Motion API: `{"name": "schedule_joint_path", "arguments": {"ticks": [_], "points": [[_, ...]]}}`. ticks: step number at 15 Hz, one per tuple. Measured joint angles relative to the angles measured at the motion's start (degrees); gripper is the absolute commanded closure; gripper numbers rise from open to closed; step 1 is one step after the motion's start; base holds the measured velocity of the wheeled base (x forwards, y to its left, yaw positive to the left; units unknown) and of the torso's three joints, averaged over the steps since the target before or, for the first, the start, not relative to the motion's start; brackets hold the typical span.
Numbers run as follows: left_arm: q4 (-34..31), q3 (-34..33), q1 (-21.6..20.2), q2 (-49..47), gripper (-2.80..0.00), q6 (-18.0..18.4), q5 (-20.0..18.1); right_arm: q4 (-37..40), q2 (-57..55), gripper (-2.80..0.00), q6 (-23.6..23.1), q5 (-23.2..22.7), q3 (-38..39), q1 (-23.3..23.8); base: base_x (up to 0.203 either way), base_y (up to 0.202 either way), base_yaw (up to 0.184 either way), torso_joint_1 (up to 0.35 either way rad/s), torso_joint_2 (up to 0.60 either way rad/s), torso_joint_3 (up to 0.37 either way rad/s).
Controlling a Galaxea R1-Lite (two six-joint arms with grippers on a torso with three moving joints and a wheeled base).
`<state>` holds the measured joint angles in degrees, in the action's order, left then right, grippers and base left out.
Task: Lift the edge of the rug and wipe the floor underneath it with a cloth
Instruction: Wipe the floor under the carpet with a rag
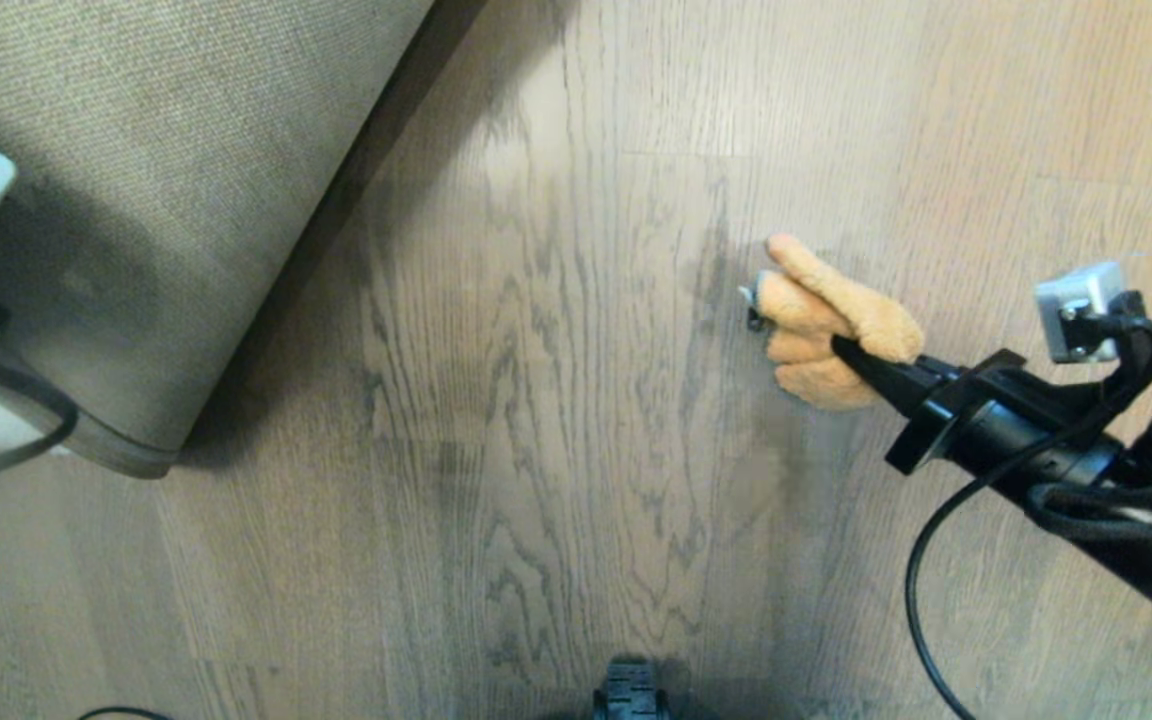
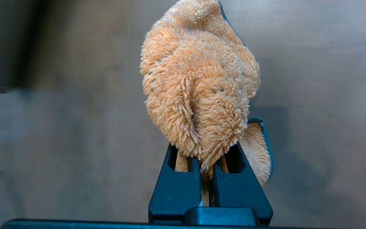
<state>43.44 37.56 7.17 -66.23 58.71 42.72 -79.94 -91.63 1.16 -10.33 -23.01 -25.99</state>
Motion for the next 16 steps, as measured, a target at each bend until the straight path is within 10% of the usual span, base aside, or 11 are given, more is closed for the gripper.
{"name": "schedule_joint_path", "arguments": {"ticks": [8,16], "points": [[-0.06,-1.22,0.01,0.96,0.0,0.12,1.41,-1.7,-13.17,0.0,2.0,-0.05,-11.54,-23.21,0.0,0.0,0.0,0.0,0.0,0.0],[-0.02,-1.49,0.07,1.1,0.0,-0.13,2.71,-1.53,-25.46,0.0,3.85,6.88,-23.22,-31.42,0.0,0.0,0.0,0.0,0.0,0.0]]}}
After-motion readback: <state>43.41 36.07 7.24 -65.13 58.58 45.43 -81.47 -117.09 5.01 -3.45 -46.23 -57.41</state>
